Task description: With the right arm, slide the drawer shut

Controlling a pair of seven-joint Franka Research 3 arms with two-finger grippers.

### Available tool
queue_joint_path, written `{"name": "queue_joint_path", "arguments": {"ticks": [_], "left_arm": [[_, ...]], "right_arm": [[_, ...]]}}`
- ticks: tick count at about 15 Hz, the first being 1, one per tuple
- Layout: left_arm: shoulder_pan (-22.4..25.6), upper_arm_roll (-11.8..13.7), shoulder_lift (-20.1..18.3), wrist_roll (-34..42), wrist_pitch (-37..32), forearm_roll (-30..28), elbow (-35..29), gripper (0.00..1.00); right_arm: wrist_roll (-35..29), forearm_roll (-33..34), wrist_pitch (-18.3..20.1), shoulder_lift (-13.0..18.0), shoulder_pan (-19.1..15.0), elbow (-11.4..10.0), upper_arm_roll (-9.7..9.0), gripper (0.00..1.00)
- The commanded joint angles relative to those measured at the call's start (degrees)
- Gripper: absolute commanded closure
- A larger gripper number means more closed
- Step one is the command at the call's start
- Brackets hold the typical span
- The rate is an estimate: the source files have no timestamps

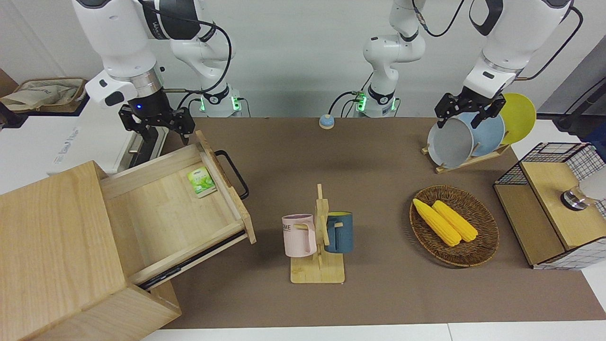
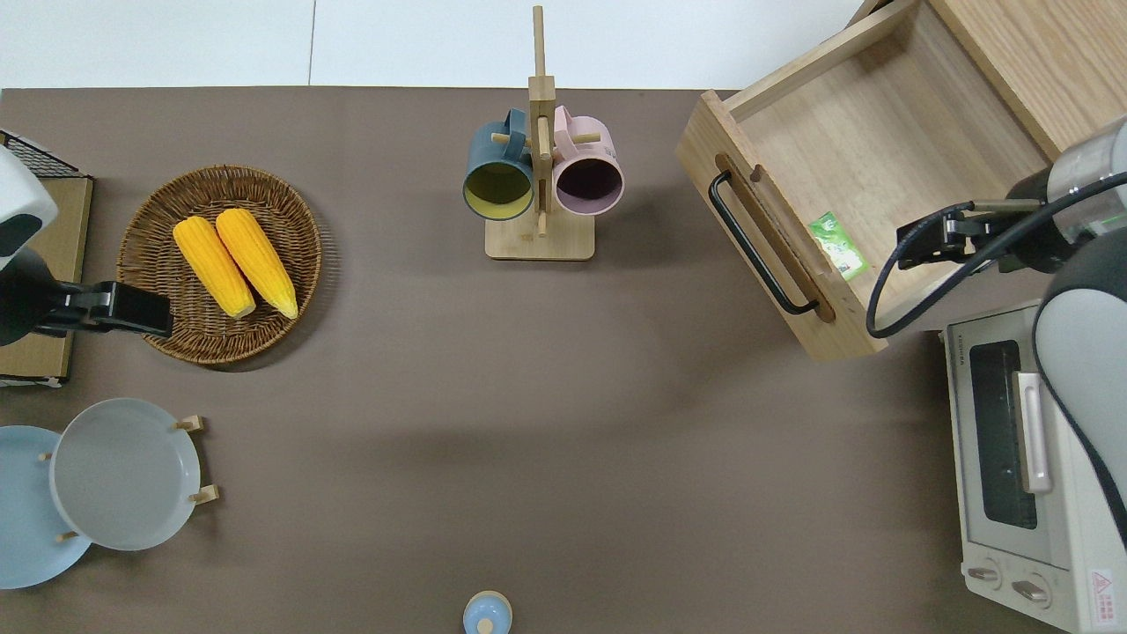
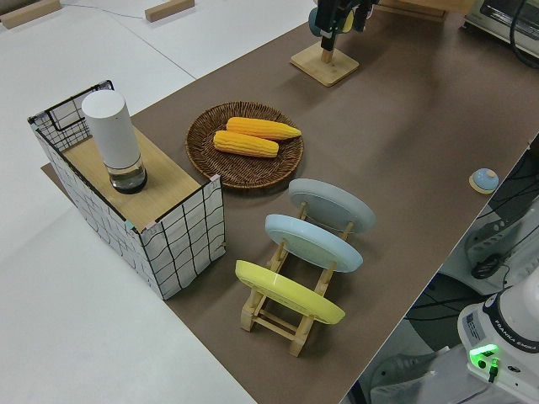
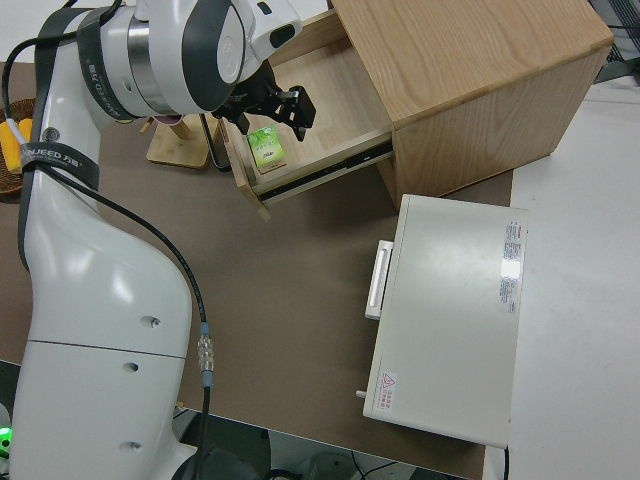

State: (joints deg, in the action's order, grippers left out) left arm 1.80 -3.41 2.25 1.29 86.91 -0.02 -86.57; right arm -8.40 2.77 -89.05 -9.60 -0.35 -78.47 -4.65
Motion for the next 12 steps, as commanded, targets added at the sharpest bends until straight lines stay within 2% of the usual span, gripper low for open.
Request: {"name": "queue_joint_path", "arguments": {"ticks": [1,4,12], "left_arm": [[0.22,-0.37,0.65,0.56,-1.13,0.98,1.40,0.01],[0.22,-0.37,0.65,0.56,-1.13,0.98,1.40,0.01],[0.22,-0.37,0.65,0.56,-1.13,0.98,1.40,0.01]], "right_arm": [[2.15,-3.20,-0.59,0.54,-0.70,-0.54,0.08,0.017],[7.60,-6.90,1.24,0.54,-1.31,-0.54,0.61,0.017],[7.26,-3.92,1.78,0.54,-1.05,-0.54,0.52,0.021]]}}
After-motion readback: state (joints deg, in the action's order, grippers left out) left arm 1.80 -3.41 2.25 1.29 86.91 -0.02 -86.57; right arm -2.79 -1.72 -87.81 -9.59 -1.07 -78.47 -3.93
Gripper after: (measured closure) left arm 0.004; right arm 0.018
